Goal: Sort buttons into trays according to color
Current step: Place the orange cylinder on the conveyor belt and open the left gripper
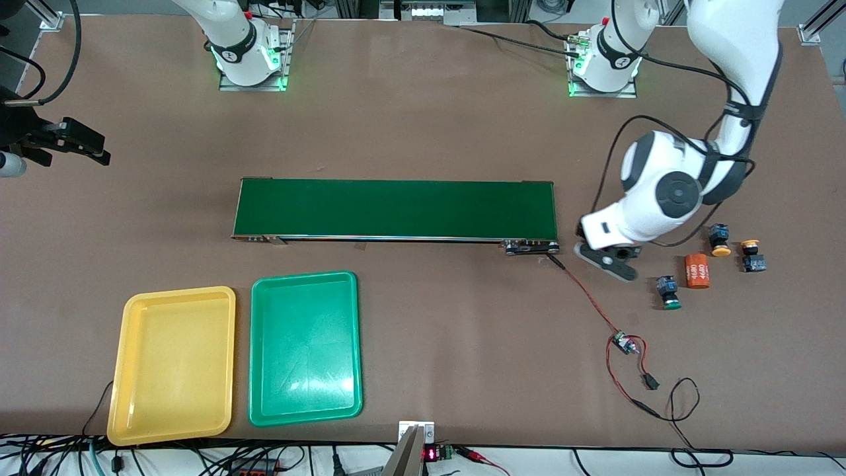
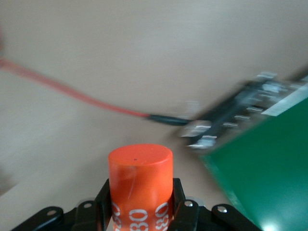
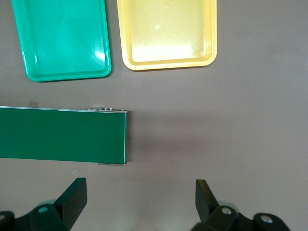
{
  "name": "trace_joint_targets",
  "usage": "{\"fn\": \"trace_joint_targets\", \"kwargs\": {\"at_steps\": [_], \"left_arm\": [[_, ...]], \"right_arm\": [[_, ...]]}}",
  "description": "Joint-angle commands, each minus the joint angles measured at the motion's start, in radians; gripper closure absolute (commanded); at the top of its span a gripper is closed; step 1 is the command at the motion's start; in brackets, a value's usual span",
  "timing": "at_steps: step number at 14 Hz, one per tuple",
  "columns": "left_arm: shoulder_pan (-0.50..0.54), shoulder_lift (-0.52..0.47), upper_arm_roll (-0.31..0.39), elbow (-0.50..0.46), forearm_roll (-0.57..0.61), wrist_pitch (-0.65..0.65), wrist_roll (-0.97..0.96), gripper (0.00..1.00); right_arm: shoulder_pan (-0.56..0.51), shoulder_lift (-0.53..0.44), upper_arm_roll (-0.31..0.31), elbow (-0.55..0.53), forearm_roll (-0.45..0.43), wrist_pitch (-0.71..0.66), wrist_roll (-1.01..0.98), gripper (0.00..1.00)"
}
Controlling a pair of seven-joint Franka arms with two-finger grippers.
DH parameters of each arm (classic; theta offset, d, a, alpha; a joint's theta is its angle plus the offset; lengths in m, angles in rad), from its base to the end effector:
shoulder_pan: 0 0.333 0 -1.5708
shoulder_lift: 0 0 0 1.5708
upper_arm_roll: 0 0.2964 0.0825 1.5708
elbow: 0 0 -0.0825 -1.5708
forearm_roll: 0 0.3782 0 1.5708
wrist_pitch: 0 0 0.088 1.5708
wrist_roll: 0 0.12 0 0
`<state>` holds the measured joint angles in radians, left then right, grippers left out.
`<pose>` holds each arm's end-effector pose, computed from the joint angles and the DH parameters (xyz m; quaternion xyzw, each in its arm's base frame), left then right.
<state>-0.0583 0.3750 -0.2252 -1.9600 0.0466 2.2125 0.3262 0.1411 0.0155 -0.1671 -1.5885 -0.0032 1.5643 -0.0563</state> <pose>0.5666 -0.1606 0.2518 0.9492 -0.3089 -0.0555 0.0246 0.5508 -0.0141 0.5747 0.9997 0.0152 -0.0198 0.0021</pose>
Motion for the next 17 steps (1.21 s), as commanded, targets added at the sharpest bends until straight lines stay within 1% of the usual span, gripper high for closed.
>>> {"fn": "trace_joint_targets", "kwargs": {"at_steps": [1, 2, 4, 6, 8, 9, 10, 12, 13, 14, 17], "left_arm": [[-0.002, 0.027, -0.081, 0.058, 0.021, -0.086, 0.123, 0.88], [-0.002, 0.032, -0.097, 0.058, 0.021, -0.089, 0.220, 0.91], [-0.005, 0.044, -0.117, 0.061, 0.019, -0.079, 0.466, 0.92], [-0.017, 0.062, -0.155, 0.059, 0.022, -0.056, 0.595, 0.92], [-0.076, 0.076, -0.157, 0.052, 0.026, -0.010, 0.643, 0.92], [-0.093, 0.076, -0.157, 0.046, 0.067, -0.001, 0.643, 0.91], [-0.095, 0.082, -0.158, 0.046, 0.126, 0.001, 0.643, 0.90], [-0.097, 0.091, -0.160, 0.046, 0.148, -0.002, 0.643, 0.89], [-0.098, 0.084, -0.163, 0.044, 0.150, -0.016, 0.643, 0.71], [-0.095, 0.082, -0.164, 0.046, 0.150, -0.026, 0.643, 0.01], [-0.083, 0.073, -0.161, 0.062, 0.147, -0.030, 0.603, 0.00]], "right_arm": [[-0.002, -0.009, 0.001, 0.001, -0.009, -0.006, 0.000, 0.00], [-0.002, -0.008, 0.001, 0.001, -0.009, -0.006, 0.000, 0.00], [-0.003, -0.009, 0.001, 0.001, -0.011, -0.007, 0.000, 0.00], [-0.002, -0.009, 0.001, 0.002, -0.009, -0.007, 0.004, 0.00], [-0.003, -0.011, 0.000, 0.004, -0.011, -0.007, 0.006, 0.00], [-0.003, -0.009, -0.002, 0.004, -0.011, -0.007, 0.004, 0.00], [-0.005, -0.009, -0.002, 0.004, -0.011, -0.007, 0.004, 0.00], [-0.006, -0.011, -0.003, 0.002, -0.011, -0.007, 0.003, 0.00], [-0.006, -0.009, -0.003, 0.004, -0.011, -0.007, 0.003, 0.00], [-0.006, -0.009, -0.003, 0.004, -0.011, -0.007, 0.000, 0.00], [-0.006, -0.009, -0.003, 0.004, -0.011, -0.007, 0.000, 0.00]]}}
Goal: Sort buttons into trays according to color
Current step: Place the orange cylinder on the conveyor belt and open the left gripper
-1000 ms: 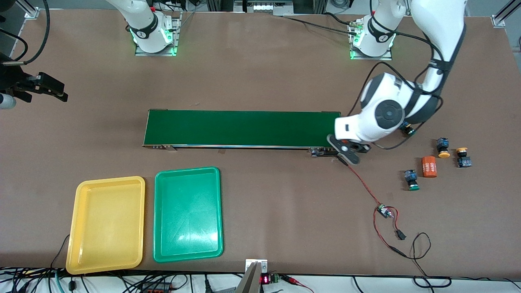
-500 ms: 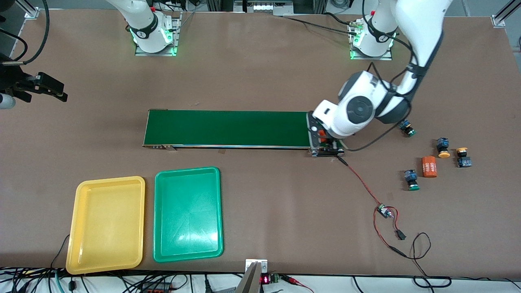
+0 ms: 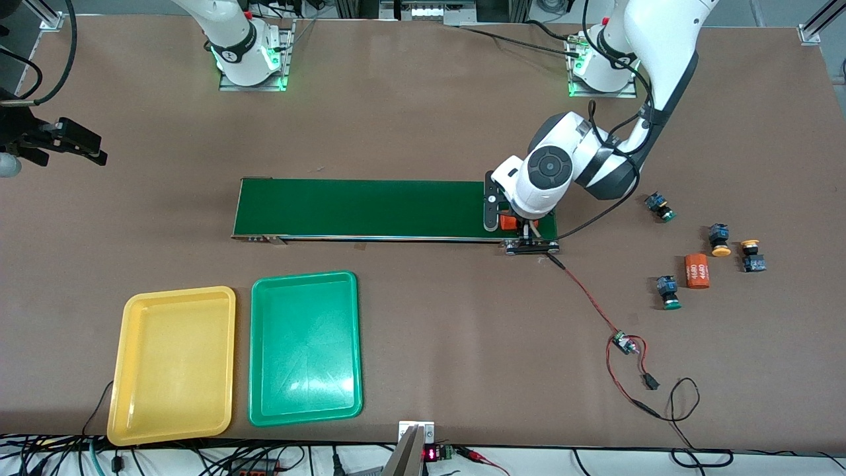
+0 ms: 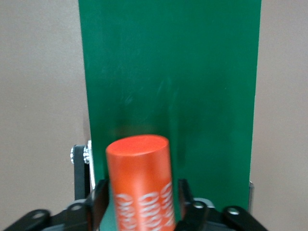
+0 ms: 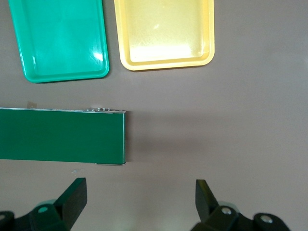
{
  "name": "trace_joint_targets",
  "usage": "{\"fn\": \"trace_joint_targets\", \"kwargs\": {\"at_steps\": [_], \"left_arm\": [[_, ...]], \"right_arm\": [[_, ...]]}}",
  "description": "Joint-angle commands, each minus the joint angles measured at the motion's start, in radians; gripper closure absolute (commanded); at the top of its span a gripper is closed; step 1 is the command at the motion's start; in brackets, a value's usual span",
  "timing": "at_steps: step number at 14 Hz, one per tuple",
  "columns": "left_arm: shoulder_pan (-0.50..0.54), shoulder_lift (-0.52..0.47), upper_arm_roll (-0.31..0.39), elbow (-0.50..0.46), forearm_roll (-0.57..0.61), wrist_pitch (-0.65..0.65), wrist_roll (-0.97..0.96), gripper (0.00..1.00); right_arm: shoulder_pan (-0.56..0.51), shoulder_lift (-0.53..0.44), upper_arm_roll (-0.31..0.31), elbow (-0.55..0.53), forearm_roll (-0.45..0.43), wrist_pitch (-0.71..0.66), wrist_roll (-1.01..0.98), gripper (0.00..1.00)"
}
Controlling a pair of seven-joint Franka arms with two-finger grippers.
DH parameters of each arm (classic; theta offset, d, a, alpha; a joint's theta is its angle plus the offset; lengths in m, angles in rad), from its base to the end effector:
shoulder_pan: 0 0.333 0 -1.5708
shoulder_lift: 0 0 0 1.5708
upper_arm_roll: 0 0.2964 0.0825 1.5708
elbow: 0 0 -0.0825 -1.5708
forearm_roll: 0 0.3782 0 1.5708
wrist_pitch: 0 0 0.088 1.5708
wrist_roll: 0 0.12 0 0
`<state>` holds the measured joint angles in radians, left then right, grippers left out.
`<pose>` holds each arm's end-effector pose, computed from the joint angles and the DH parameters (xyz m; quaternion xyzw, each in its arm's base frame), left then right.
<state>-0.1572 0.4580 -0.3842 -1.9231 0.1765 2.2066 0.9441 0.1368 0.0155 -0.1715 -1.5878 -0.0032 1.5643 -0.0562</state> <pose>0.5162 -0.2962 0.2298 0.7036 -0.7072 -0.0621 0.0302 0.5506 -0.0188 0.5750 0.9998 0.0108 -0.0195 0.0020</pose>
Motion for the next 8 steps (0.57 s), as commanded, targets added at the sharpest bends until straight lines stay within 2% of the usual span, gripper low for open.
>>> {"fn": "trace_joint_targets", "kwargs": {"at_steps": [1, 5, 8], "left_arm": [[0.028, -0.027, 0.001, 0.042, 0.017, -0.027, -0.014, 0.00], [0.094, -0.033, 0.011, 0.137, 0.015, -0.125, -0.080, 0.00], [0.174, -0.033, 0.028, 0.211, 0.017, -0.264, -0.348, 0.00]], "right_arm": [[-0.002, -0.009, 0.001, 0.003, -0.011, -0.007, -0.001, 0.00], [-0.003, -0.009, 0.001, 0.003, -0.011, -0.007, -0.002, 0.00], [-0.002, -0.006, 0.001, 0.002, -0.011, -0.007, 0.007, 0.00]]}}
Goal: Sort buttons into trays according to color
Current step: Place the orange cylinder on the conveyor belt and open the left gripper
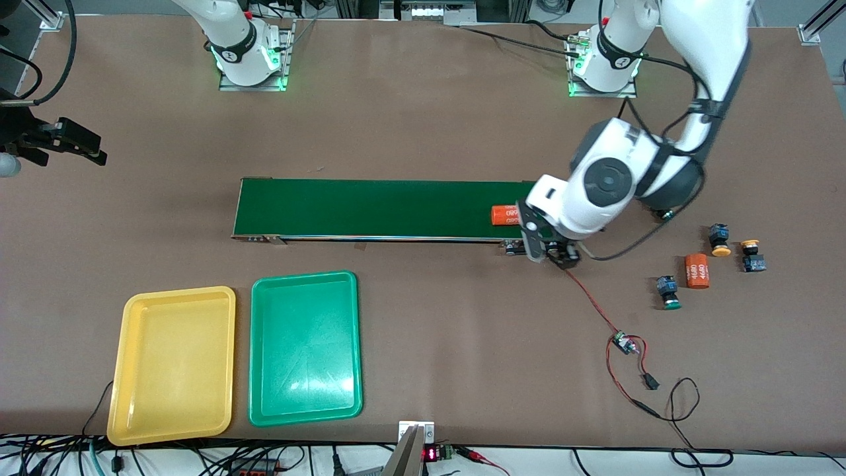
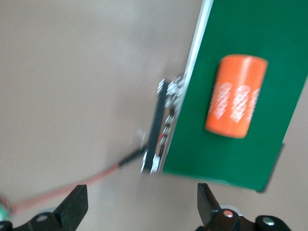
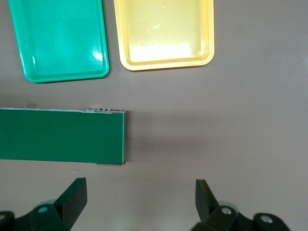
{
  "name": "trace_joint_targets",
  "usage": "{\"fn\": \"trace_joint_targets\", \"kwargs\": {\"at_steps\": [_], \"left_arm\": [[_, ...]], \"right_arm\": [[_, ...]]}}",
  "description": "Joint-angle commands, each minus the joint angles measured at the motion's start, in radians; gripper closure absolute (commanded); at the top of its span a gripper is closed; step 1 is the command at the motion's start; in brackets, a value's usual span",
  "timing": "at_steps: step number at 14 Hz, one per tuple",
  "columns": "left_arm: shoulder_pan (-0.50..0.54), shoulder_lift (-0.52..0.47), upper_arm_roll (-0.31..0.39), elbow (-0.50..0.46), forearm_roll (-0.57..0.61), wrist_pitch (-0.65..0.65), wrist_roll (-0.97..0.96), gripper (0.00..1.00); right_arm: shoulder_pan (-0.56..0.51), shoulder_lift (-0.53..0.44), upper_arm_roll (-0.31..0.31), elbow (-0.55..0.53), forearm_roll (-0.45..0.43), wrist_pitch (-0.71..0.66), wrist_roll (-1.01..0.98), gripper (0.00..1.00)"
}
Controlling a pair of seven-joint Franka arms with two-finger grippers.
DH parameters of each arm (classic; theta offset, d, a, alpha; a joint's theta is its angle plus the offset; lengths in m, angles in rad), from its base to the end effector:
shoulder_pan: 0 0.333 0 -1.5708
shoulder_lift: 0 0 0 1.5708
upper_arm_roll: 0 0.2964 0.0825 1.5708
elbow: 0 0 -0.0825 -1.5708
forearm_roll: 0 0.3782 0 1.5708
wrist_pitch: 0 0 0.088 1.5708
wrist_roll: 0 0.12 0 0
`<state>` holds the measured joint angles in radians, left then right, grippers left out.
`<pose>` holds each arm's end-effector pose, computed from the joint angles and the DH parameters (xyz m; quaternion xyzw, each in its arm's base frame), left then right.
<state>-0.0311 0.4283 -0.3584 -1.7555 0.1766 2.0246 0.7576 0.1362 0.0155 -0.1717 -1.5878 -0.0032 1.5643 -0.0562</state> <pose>0.5871 -0.2126 0.3004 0.8195 -0.5695 -0.0632 0.0090 0.5506 -0.0193 0.5750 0.9998 0.0104 -0.0195 0.0020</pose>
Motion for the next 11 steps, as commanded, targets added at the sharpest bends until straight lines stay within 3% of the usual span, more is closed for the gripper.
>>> {"fn": "trace_joint_targets", "kwargs": {"at_steps": [1, 5, 8, 11], "left_arm": [[0.086, -0.005, 0.004, 0.051, 0.018, -0.092, -0.295, 0.00], [0.183, 0.038, 0.007, 0.123, 0.055, -0.089, -0.633, 0.00], [0.278, 0.122, 0.025, 0.275, 0.089, -0.093, -0.644, 0.00], [0.356, 0.266, 0.032, 0.336, 0.093, -0.063, -0.641, 0.00]], "right_arm": [[-0.001, -0.005, 0.001, 0.002, -0.011, -0.007, 0.010, 0.00], [0.003, 0.011, 0.005, 0.003, -0.009, 0.002, 0.015, 0.00], [0.005, 0.014, 0.006, 0.003, -0.009, 0.007, 0.013, 0.00], [0.010, 0.029, 0.009, 0.003, -0.009, 0.011, 0.009, 0.00]]}}
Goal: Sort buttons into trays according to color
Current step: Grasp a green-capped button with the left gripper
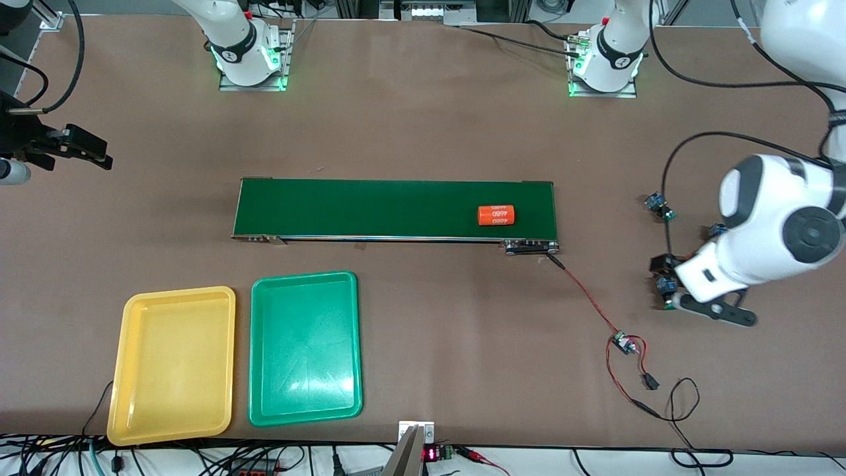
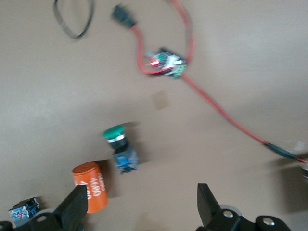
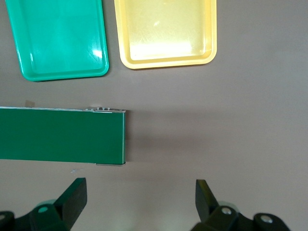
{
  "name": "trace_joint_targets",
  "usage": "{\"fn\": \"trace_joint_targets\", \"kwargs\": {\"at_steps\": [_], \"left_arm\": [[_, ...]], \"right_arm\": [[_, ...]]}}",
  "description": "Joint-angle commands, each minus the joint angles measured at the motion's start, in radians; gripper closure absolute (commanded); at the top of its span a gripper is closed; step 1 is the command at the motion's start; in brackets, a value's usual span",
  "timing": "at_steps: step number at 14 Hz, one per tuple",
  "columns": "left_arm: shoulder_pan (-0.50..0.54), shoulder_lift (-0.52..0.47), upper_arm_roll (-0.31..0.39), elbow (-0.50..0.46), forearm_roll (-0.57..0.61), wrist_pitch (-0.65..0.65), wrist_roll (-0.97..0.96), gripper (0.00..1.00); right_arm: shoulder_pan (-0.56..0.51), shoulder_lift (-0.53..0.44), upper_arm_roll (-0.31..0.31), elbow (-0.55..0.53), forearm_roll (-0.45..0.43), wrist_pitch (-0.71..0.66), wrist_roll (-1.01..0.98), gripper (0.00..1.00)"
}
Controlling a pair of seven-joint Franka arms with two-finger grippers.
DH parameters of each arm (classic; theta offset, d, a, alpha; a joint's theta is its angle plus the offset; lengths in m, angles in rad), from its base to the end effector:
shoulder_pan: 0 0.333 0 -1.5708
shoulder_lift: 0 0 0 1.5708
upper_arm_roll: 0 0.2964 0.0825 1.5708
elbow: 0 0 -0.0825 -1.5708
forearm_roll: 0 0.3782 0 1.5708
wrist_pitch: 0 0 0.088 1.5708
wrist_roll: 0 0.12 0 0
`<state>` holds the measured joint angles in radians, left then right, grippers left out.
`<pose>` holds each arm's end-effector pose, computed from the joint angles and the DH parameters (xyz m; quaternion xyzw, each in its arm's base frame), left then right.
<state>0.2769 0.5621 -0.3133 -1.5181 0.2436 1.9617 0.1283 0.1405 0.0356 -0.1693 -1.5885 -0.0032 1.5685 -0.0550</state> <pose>0.6729 0.0217 0.3120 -0.9921 0.1146 0.0451 0.0249 0.5559 -0.0150 0.5641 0.9995 0.0131 -0.0277 0.0034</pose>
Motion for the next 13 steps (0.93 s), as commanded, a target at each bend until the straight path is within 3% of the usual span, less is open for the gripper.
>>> {"fn": "trace_joint_targets", "kwargs": {"at_steps": [1, 7, 13], "left_arm": [[0.065, 0.157, -0.013, 0.099, 0.026, 0.009, -0.021, 0.00], [0.107, 0.242, -0.006, 0.038, 0.037, 0.147, -0.045, 0.01], [0.113, 0.248, -0.009, -0.010, 0.026, 0.137, -0.074, 0.70]], "right_arm": [[0.020, 0.012, 0.007, 0.004, -0.011, 0.007, 0.009, 0.00], [0.025, 0.012, 0.005, 0.004, -0.009, 0.007, 0.012, 0.00], [0.024, 0.013, 0.004, 0.004, -0.008, 0.015, 0.012, 0.00]]}}
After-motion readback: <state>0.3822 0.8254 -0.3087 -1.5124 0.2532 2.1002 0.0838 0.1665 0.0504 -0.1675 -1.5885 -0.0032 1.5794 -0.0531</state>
